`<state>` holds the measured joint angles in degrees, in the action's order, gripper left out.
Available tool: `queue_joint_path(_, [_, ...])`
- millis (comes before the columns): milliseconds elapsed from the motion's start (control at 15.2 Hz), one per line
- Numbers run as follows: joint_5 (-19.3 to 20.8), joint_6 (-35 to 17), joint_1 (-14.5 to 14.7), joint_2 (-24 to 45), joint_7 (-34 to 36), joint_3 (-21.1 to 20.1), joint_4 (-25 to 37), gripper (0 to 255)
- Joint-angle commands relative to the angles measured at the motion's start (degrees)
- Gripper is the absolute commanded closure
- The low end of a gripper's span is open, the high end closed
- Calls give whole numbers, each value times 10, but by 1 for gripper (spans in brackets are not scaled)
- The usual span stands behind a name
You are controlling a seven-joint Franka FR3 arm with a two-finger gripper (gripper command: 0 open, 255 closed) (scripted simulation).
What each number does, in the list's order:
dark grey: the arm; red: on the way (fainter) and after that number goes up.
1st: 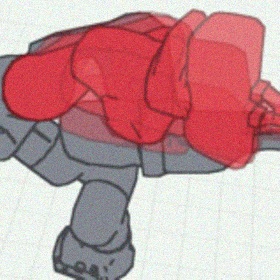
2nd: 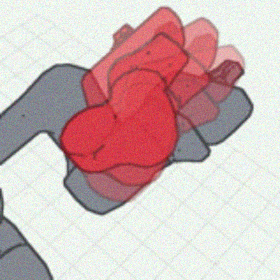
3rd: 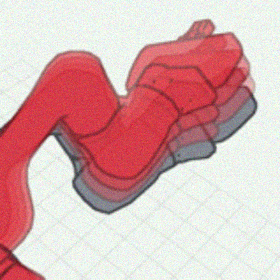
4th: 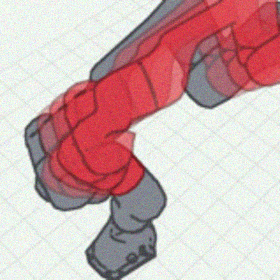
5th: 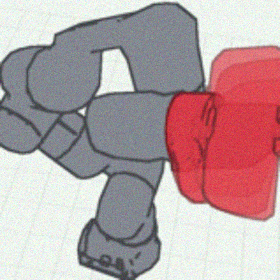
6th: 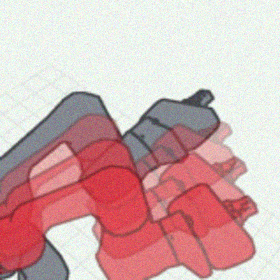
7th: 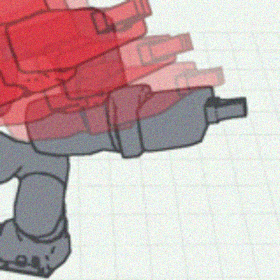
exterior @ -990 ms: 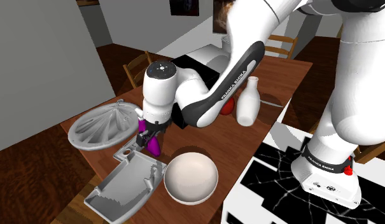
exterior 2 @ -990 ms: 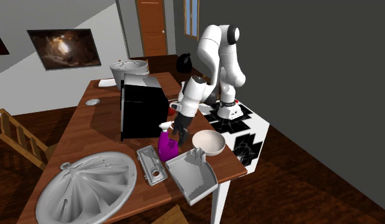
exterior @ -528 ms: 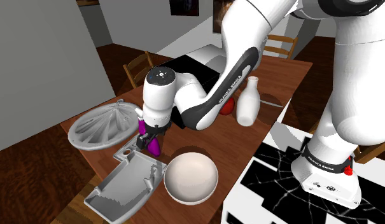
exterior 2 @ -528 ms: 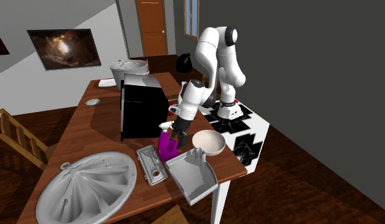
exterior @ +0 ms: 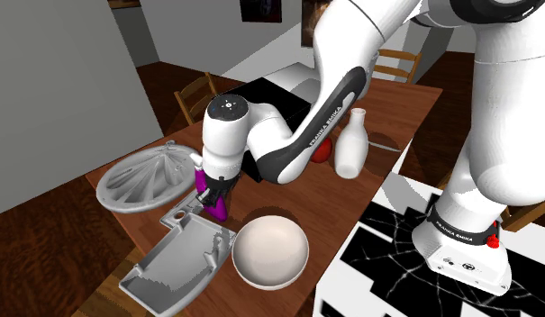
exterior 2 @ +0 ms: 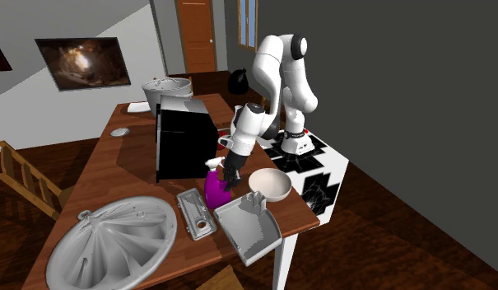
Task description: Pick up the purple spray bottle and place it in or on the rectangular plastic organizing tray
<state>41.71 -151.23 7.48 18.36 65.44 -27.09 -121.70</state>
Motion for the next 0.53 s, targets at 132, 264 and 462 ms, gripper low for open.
queue_joint_path(132, [0,0,0,0,0,0,0,255])
queue_joint_path(264, [0,0,0,0,0,0,0,255])
queue_joint_path(462, [-26,13,-9,-17,-22,-13,0,255])
